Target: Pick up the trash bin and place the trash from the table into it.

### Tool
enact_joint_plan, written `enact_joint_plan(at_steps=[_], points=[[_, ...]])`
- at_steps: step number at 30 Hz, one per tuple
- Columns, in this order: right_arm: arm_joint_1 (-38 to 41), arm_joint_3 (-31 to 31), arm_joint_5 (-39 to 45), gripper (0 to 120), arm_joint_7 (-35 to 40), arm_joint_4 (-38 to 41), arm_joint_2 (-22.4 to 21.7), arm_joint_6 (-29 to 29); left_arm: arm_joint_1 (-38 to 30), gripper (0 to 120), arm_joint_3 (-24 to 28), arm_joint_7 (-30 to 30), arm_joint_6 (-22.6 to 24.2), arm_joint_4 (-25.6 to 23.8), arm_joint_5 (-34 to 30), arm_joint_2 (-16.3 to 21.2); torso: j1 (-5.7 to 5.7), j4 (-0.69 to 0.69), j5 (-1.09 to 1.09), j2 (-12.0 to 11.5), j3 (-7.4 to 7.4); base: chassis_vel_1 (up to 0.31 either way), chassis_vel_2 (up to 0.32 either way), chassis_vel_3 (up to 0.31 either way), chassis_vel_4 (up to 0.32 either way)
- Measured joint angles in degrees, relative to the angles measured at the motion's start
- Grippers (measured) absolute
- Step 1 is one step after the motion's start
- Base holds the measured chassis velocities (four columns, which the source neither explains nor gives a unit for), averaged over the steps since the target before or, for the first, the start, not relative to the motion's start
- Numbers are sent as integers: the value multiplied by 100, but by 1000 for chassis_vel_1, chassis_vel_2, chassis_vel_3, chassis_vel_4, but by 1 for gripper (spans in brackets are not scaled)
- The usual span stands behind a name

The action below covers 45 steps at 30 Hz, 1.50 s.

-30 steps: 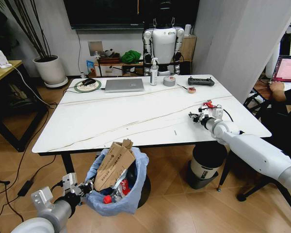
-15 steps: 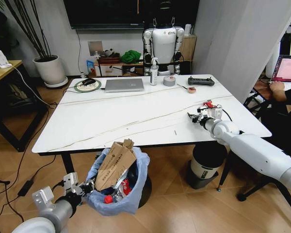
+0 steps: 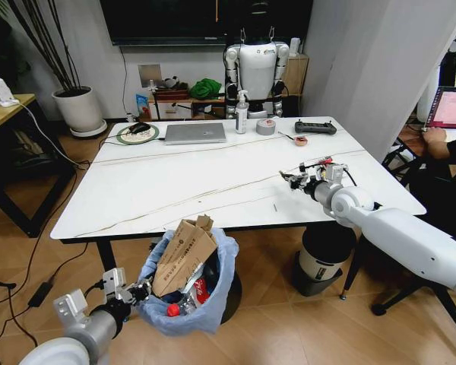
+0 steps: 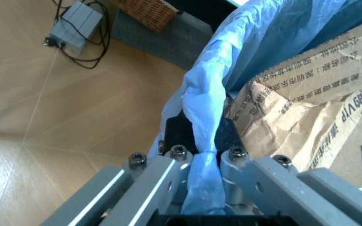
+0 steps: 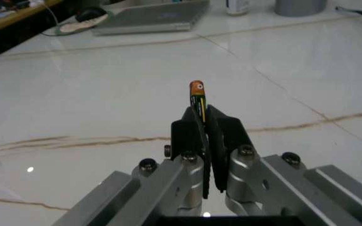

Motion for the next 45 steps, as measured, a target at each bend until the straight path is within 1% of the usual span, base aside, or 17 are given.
enact_joint_plan(at_steps=[2,6,8,10,13,14,16,20,21,23,26,29,34,45], points=[[104,-23,61,0,-172,214,-69,93,-43,0,24,-2,0,44,-8,1,0,0,0,0,0,0,0,0,0],[369,-106,268,0,-607,980,-281,280,-106,0,58,-2,0,110,-9,18,0,1,0,0,0,0,0,0,0],[398,-116,289,0,-647,1109,-310,297,-110,0,58,-1,0,110,-11,23,0,1,0,0,0,0,0,0,0],[484,-141,349,0,-759,1638,-417,341,-117,0,58,2,0,98,-25,40,0,1,0,0,0,0,0,0,0],[552,-207,362,0,-820,2378,-534,402,-108,0,38,5,0,63,-33,60,0,1,0,0,-1,0,0,0,0],[552,-207,362,0,-820,2378,-534,402,-108,0,38,5,0,63,-33,60,0,1,0,0,-1,0,0,0,0],[557,-233,358,0,-813,2720,-567,420,-102,0,27,6,1,58,-33,64,0,1,0,0,-1,0,0,0,0],[379,-338,259,0,-787,3634,-705,495,-79,0,-15,8,1,27,-34,55,0,1,-1,0,-1,0,0,0,0],[379,-338,259,0,-787,3634,-705,495,-79,0,-15,8,1,27,-34,55,0,1,-1,0,-1,0,0,0,0],[271,-450,150,0,-800,3892,-769,508,-51,0,-28,11,1,16,-34,49,0,1,0,0,-1,0,0,0,0],[18,-575,-69,0,-804,4080,-826,577,-52,0,-30,20,4,-2,-30,-7,0,1,0,0,-1,0,0,0,0],[-179,-632,-265,0,-814,4076,-854,603,-65,0,-26,25,5,-16,-25,-63,0,1,0,0,-1,0,0,0,0],[-676,-659,-729,0,-954,3804,-858,686,-51,0,-14,34,9,-24,-5,-109,0,0,1,0,0,0,0,0,0],[-977,-727,-950,0,-1002,3770,-838,741,-91,0,-30,37,9,7,-9,-122,0,1,0,0,0,0,0,0,0]])
